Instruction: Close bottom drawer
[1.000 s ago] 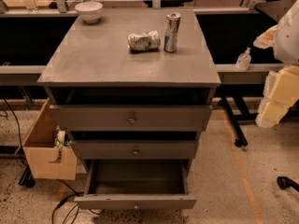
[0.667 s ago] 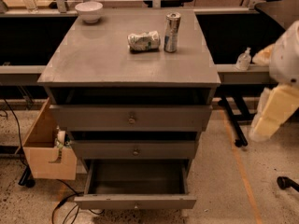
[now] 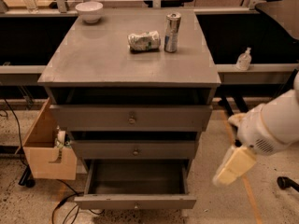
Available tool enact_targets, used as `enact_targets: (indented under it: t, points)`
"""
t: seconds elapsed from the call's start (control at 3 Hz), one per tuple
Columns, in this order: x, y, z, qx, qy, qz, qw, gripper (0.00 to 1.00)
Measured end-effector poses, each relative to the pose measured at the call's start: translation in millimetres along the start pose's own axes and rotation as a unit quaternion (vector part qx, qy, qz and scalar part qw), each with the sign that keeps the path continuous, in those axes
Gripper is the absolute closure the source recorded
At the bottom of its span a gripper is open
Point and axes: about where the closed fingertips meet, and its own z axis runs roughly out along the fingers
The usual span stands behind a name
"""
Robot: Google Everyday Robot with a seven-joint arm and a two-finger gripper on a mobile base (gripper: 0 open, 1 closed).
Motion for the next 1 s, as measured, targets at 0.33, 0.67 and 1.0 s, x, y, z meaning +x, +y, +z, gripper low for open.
enact_targets:
  t: [0.33, 0.67, 1.0]
  points:
    - [23, 21, 83, -0.057, -0.027, 0.021, 0.9978, 0.0]
    - [44, 43, 166, -0.135, -0.028, 0.046, 0.9893, 0.0]
    - [54, 50, 189, -0.162, -0.029, 0.058, 0.9847, 0.0]
